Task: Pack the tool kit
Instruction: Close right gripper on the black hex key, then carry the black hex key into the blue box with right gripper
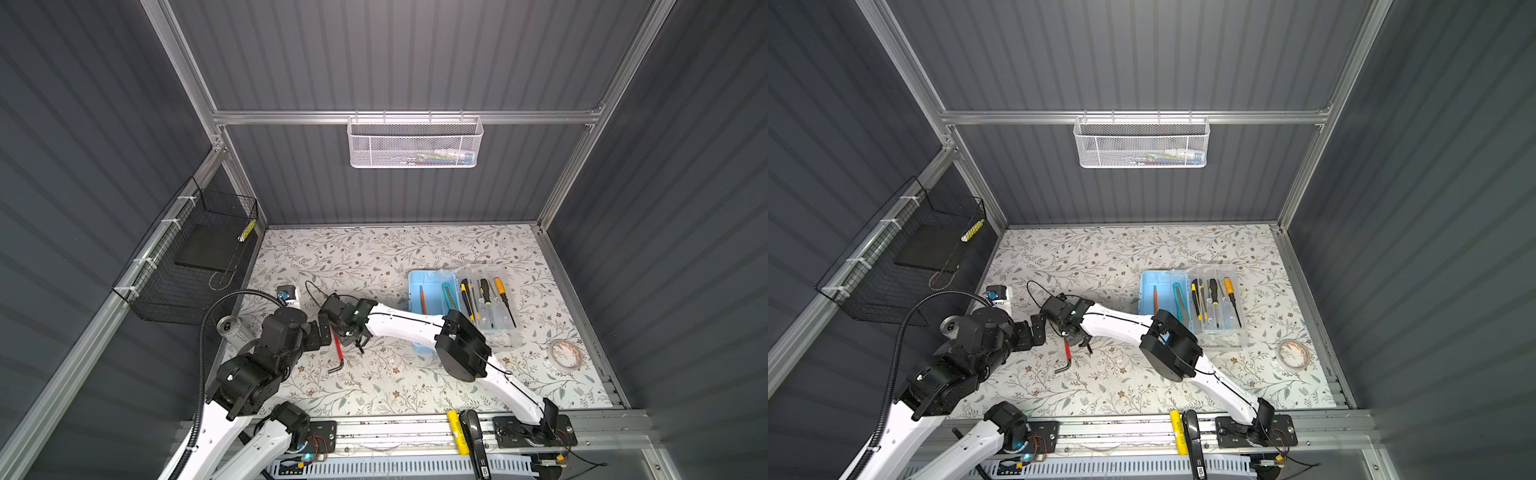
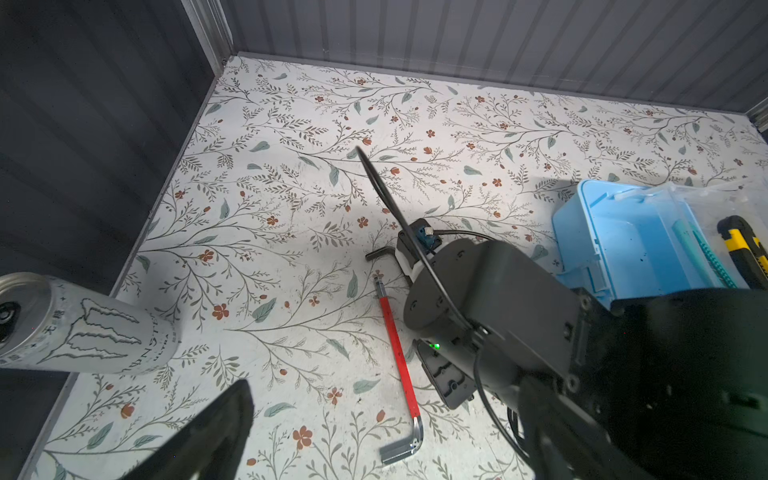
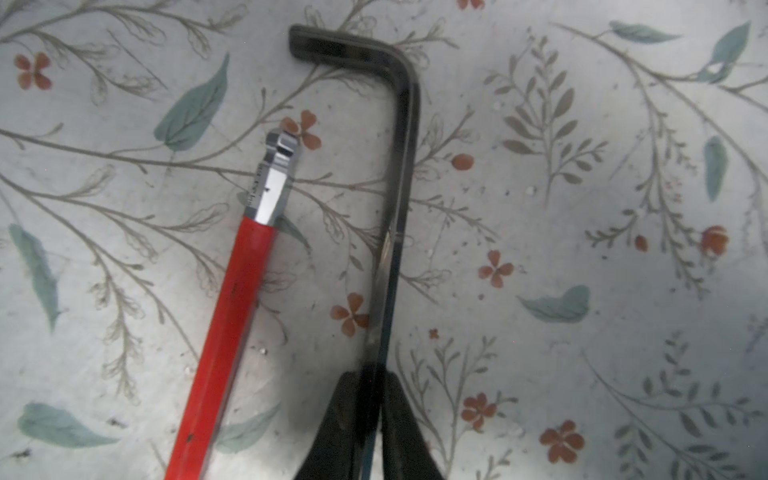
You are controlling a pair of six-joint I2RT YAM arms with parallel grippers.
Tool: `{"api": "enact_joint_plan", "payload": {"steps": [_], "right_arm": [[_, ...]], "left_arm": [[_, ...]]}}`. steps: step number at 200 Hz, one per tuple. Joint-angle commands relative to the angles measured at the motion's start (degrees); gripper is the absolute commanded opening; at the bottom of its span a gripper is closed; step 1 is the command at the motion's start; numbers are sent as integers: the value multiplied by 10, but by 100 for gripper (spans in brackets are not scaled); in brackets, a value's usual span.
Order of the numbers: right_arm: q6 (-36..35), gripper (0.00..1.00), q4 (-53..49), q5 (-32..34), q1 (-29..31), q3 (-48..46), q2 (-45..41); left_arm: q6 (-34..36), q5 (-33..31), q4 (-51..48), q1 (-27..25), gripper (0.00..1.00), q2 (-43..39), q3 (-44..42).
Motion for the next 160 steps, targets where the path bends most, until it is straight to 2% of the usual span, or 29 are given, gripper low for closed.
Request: {"api": "enact_joint_plan", "payload": {"steps": [1, 35, 93, 160], "right_arm": [[-3, 9, -45, -1, -6, -1, 32], [15, 0, -52, -8, -16, -2, 23], [37, 0, -17, -28, -29, -56, -53], [72, 0, 34, -19, -52, -183, -193]], "left_arm": [[9, -4, 4, 0, 99, -4, -5], [9, -4, 3, 0, 100, -2, -5], [9, -6, 3, 1, 99, -3, -4], [8, -6, 3, 0, 100, -5, -5]]}}
